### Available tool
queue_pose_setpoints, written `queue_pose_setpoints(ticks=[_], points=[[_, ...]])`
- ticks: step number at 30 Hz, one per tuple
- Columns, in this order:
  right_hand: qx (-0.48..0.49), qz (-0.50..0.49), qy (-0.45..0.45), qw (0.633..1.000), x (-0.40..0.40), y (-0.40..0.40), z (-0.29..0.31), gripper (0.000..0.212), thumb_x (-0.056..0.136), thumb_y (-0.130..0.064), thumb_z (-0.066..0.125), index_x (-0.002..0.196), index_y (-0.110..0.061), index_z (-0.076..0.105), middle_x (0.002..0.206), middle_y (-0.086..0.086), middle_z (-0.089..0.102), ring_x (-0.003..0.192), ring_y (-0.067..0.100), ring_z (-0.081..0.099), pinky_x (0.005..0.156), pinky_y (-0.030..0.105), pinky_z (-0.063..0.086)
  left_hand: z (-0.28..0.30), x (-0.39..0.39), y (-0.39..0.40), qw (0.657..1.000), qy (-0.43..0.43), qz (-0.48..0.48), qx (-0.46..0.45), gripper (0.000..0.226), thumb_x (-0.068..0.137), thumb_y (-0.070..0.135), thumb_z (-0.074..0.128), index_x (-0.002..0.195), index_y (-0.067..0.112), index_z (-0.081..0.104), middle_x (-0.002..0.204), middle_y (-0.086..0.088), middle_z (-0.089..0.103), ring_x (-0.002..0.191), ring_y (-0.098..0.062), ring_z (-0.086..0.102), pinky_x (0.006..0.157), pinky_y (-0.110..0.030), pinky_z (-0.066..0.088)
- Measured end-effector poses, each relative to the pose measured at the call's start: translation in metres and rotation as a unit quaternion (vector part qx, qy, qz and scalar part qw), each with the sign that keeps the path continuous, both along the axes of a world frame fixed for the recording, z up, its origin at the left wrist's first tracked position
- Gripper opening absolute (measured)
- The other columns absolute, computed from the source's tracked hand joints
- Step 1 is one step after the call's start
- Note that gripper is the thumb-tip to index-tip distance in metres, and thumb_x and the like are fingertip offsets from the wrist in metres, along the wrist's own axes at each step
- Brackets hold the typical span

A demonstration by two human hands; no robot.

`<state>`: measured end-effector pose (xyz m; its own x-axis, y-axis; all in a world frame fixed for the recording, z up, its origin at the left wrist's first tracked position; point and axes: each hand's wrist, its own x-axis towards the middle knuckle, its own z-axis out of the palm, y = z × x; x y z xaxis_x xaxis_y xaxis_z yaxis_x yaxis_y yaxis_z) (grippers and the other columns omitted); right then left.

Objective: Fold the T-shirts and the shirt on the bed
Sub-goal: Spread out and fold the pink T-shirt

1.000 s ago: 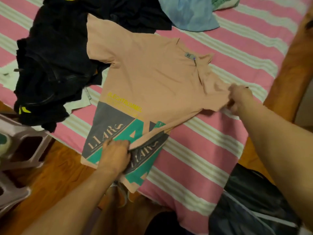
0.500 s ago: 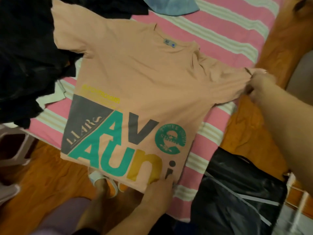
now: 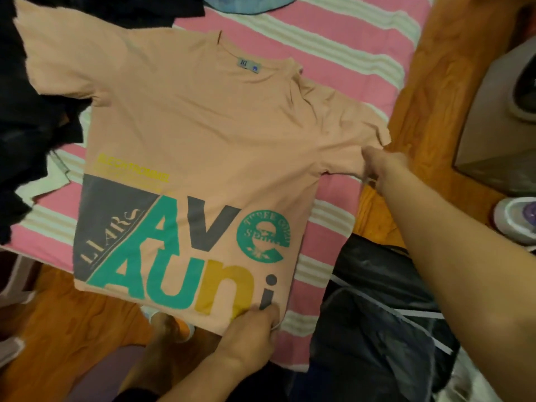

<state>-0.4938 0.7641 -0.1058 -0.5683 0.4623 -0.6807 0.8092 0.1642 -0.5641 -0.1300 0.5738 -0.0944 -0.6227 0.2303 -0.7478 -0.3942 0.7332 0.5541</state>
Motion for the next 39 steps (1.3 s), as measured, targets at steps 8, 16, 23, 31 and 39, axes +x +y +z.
queue_pose_setpoints(ticks=[8, 16, 23, 31, 39], points=[[-0.223, -0.121, 0.034, 0.967, 0.017, 0.003, 0.019, 0.022, 0.093, -0.010, 0.065, 0.115, -0.013, 0.064, 0.111, 0.017, 0.071, 0.096, 0.036, 0.070, 0.069, 0.060, 0.060, 0.021, 0.017, -0.018, 0.998, 0.042, 0.043, 0.028, 0.019, 0.091, 0.032, 0.059, 0.093, 0.030, 0.040, 0.087, 0.008, 0.061, 0.081, -0.011, 0.058, 0.077, -0.035, 0.051], [-0.389, -0.194, 0.090, 0.896, 0.021, -0.013, 0.039, 0.063, 0.072, -0.006, 0.064, 0.135, -0.008, 0.058, 0.132, 0.016, 0.065, 0.125, 0.036, 0.060, 0.108, 0.056, 0.041, 0.023, 0.029, -0.032, 0.991, 0.043, 0.103, 0.070, 0.019, 0.090, 0.029, 0.063, 0.088, 0.038, 0.046, 0.083, 0.018, 0.054, 0.084, -0.008, 0.057, 0.080, -0.028, 0.050], [-0.335, -0.230, 0.031, 0.913, 0.018, -0.030, 0.046, 0.079, 0.053, 0.015, 0.059, 0.130, -0.003, 0.061, 0.128, 0.023, 0.065, 0.112, 0.045, 0.065, 0.093, 0.062, 0.052, 0.031, 0.030, -0.053, 0.988, 0.023, 0.126, 0.092, 0.016, 0.095, 0.033, 0.062, 0.088, 0.022, 0.052, 0.085, 0.009, 0.060, 0.082, -0.006, 0.056, 0.077, -0.026, 0.048], [-0.117, -0.136, 0.081, 0.980, 0.017, -0.016, 0.041, 0.014, 0.100, -0.016, 0.057, 0.108, -0.013, 0.068, 0.087, 0.006, 0.077, 0.073, 0.025, 0.075, 0.053, 0.037, 0.059, 0.037, 0.029, -0.046, 0.992, 0.027, 0.104, 0.059, 0.016, 0.096, 0.033, 0.060, 0.089, 0.024, 0.048, 0.083, 0.010, 0.060, 0.078, -0.008, 0.057, 0.074, -0.029, 0.049], [-0.067, -0.222, 0.062, 0.971, 0.040, 0.005, 0.004, 0.029, 0.098, -0.024, 0.059, 0.126, -0.016, 0.064, 0.106, 0.006, 0.070, 0.089, 0.024, 0.070, 0.066, 0.041, 0.063, 0.035, 0.030, -0.033, 0.993, 0.042, 0.107, 0.022, 0.015, 0.097, 0.031, 0.059, 0.090, 0.023, 0.047, 0.087, 0.010, 0.062, 0.080, -0.010, 0.057, 0.073, -0.024, 0.045]])
